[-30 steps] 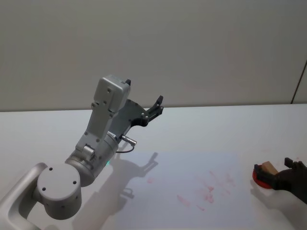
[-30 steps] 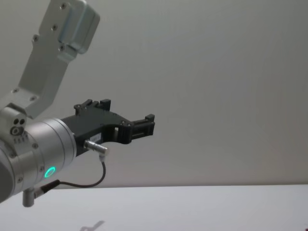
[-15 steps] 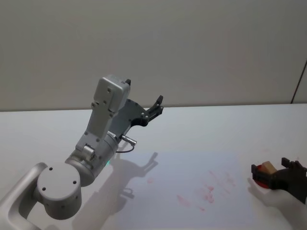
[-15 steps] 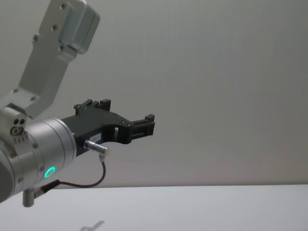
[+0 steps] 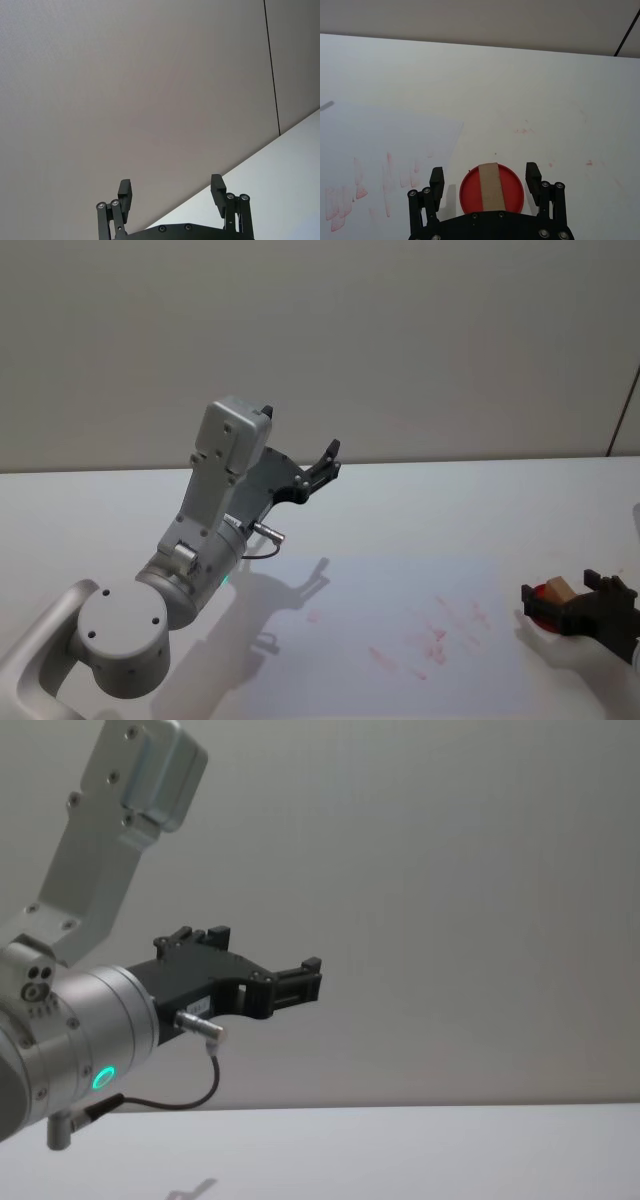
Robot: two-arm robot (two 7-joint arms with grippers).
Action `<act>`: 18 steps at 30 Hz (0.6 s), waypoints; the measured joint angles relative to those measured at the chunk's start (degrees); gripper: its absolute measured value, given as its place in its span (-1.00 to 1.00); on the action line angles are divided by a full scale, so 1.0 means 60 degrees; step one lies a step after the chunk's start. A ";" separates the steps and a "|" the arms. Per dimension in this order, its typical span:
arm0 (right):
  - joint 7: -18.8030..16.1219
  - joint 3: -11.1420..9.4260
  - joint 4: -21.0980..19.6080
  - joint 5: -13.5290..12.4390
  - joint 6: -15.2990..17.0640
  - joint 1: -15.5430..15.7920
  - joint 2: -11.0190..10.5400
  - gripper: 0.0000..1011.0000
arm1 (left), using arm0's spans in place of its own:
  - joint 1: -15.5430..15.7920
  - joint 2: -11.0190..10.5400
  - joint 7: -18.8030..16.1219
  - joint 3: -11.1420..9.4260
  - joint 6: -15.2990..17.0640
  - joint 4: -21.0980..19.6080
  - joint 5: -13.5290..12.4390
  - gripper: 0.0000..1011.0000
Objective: Use the one hand to pick up the stamp and affix it onto the A4 paper.
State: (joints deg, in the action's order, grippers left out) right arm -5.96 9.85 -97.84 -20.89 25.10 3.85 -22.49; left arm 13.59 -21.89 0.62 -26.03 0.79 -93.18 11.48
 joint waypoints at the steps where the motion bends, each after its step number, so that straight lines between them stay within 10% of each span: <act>1: -0.0007 0.0003 0.0011 0.0018 0.0005 -0.0007 0.0003 0.98 | 0.0000 0.0000 0.0000 0.0000 0.0000 0.0000 0.0000 0.98; 18: -0.0092 0.0047 0.0143 0.0281 0.0061 -0.0085 0.0057 0.60 | 0.0000 0.0000 0.0000 0.0000 0.0000 0.0000 0.0000 0.98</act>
State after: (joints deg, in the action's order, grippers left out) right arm -6.52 10.14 -96.98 -19.20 25.47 3.34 -22.15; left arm 13.59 -21.89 0.63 -26.03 0.79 -93.18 11.48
